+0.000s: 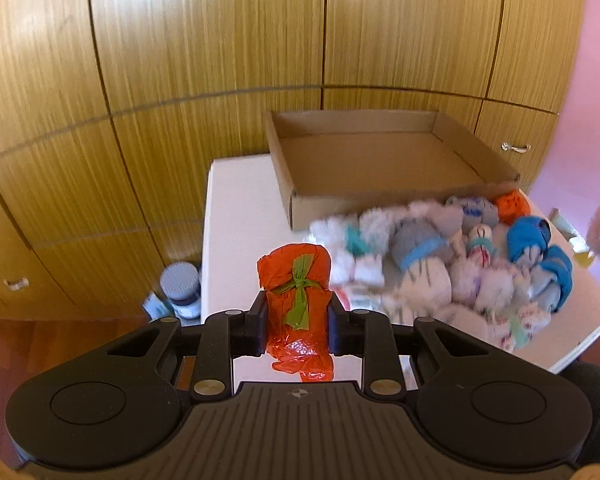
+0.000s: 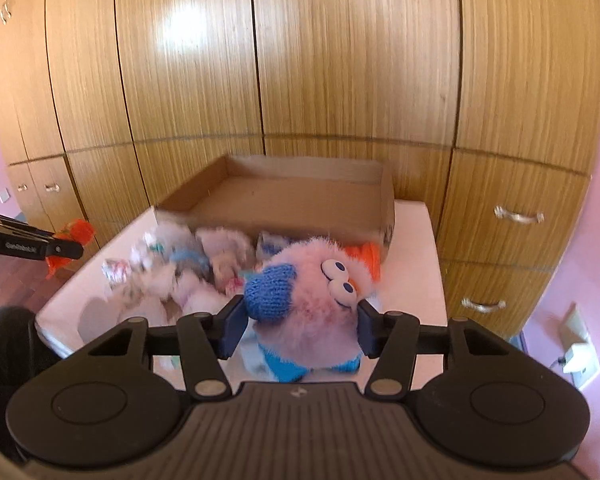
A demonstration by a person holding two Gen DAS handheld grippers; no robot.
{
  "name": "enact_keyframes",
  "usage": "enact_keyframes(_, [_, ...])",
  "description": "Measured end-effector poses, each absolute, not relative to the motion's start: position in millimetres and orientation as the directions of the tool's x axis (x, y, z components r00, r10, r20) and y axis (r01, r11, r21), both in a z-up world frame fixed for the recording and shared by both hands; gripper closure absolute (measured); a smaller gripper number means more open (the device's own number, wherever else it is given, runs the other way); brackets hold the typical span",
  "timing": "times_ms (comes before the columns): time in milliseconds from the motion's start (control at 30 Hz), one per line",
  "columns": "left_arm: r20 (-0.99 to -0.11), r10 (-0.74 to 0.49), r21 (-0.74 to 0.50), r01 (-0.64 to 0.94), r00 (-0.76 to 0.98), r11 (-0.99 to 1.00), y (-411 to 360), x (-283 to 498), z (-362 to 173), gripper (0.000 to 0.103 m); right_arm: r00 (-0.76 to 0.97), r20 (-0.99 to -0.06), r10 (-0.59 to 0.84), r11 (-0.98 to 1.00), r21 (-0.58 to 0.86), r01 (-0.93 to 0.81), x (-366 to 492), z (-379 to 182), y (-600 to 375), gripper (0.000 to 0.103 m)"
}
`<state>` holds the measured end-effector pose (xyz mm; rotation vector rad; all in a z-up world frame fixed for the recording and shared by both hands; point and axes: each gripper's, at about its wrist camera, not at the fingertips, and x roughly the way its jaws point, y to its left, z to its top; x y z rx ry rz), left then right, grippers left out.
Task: Organize objects
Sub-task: 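Carry both items into the cardboard box and open both tools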
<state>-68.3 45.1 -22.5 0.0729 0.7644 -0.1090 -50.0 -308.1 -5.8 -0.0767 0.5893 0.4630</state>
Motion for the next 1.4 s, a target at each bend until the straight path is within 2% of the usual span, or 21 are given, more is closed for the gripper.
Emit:
enact_keyframes(233, [-0.658,-0.088,0.058,0.167,0.748,0.984,38,-7,22,0.07,0.733,-0.476,0.486,0.853,0.078,-0.516,-2,55,-289,0.05])
enact_keyframes(400, [-0.673,-0.114,0.052,0.2,0.731,0.978,32,49,26,0.07,0.688,-0.491,0.534,0.82,0.104,-0.562,46,72,-244,0.05])
enact_keyframes(700, [-0.725,-0.183,0.026,0.293,0.663,0.956,13,142,-8,0.07,0.565,-0.635,0.526,0.808,0.166,-0.566,159,35,-171,0.05])
enact_keyframes(900, [-0.759,-0.155,0.05,0.294,0.632,0.954,4,201,-40,0.07,0.52,-0.71,0.474,0.826,0.153,-0.543,224,1,-134,0.05])
enact_keyframes(1267, [-0.801,-0.094,0.107,0.297,0.591,0.949,0,251,-79,0.069,0.454,-0.771,0.446,0.832,0.171,-0.527,290,-38,-106,0.049])
enact_keyframes(1400, [-0.793,-0.098,0.103,0.291,0.601,0.951,1,249,-81,0.062,0.449,-0.773,0.449,0.83,0.175,-0.529,295,-40,-104,0.049])
